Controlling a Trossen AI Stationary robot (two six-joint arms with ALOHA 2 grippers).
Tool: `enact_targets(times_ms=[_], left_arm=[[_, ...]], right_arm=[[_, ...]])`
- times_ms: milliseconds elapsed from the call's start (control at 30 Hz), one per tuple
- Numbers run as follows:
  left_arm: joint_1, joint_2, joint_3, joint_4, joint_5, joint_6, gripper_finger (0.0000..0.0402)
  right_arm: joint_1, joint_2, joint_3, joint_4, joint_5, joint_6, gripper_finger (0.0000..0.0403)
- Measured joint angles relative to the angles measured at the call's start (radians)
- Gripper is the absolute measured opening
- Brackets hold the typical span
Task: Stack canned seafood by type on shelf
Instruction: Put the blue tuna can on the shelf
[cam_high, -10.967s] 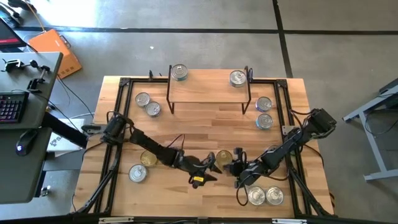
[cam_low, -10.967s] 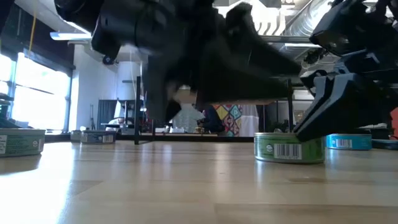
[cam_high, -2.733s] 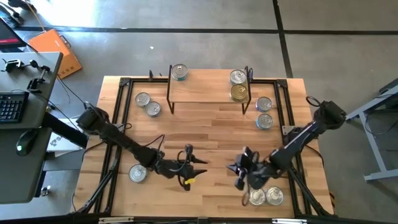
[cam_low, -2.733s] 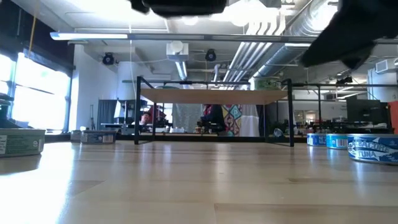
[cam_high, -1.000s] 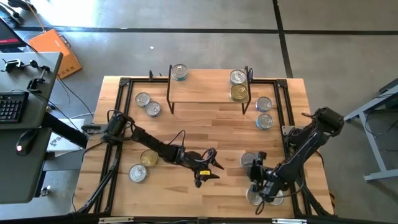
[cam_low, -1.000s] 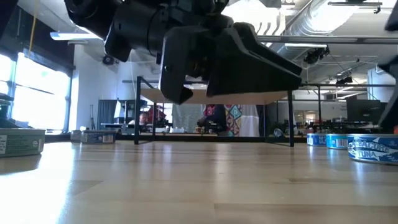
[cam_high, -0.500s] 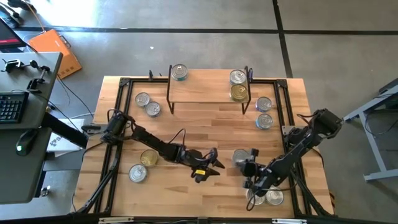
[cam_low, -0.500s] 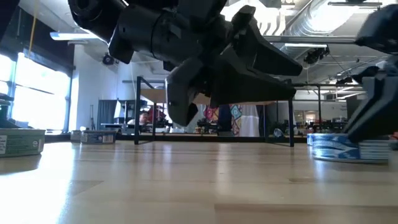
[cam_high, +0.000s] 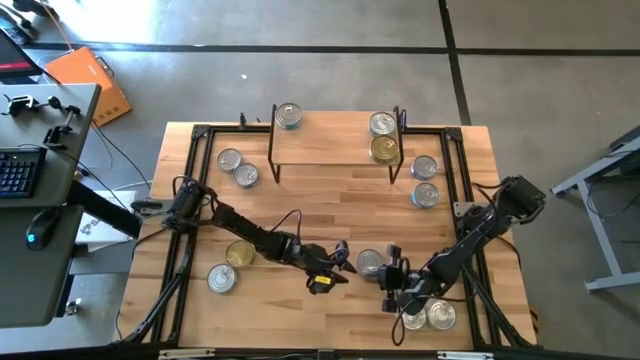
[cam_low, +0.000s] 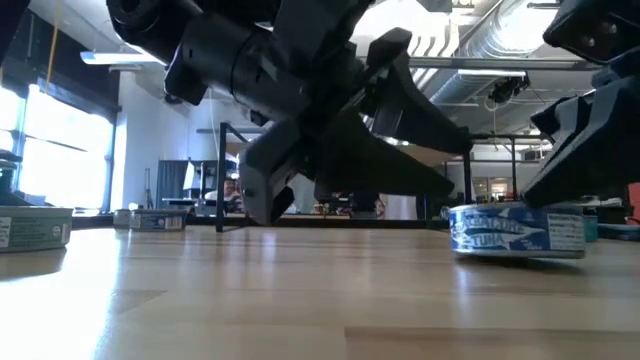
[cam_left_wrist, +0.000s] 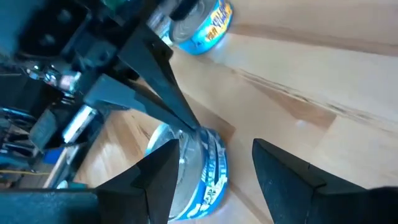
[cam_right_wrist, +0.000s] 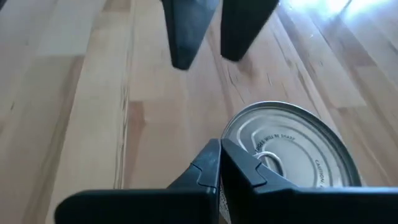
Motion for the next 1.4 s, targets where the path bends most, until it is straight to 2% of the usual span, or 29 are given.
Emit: enact_targets(times_ms=[200, 567, 833, 967, 1067, 1233, 1400], left_arm=[[0.0, 0.0, 0.0, 0.0, 0.007, -0.022, 0.0195], [-0.004, 0.0, 0.0, 0.007, 0.009, -0.023, 0.0193], [-0.028, -0.06, 0.0, 0.012, -0.025, -0.05, 0.015], [-0.024, -0.065, 0.0, 0.002, -0.029, -0.046, 0.0145], [-0.012, -0.058, 0.0, 0.008, 0.008, -0.036, 0.0157], [0.017, -0.015, 0.0, 0.004, 0.161, -0.075, 0.0183], [0.031, 0.043, 0.0, 0.044, 0.159, -0.102, 0.0173]], right_arm=[[0.024, -0.001, 0.0, 0.048, 0.078, 0.001, 0.0], [0.03, -0.041, 0.001, 0.081, 0.117, -0.036, 0.0], [0.05, -0.066, 0.003, 0.082, 0.135, -0.058, 0.0], [0.047, -0.085, 0.003, 0.079, 0.148, -0.069, 0.0], [0.047, -0.087, 0.003, 0.078, 0.149, -0.077, 0.0], [0.056, -0.102, 0.023, 0.043, 0.153, -0.103, 0.0], [0.085, -0.127, 0.085, -0.029, 0.181, -0.113, 0.0]])
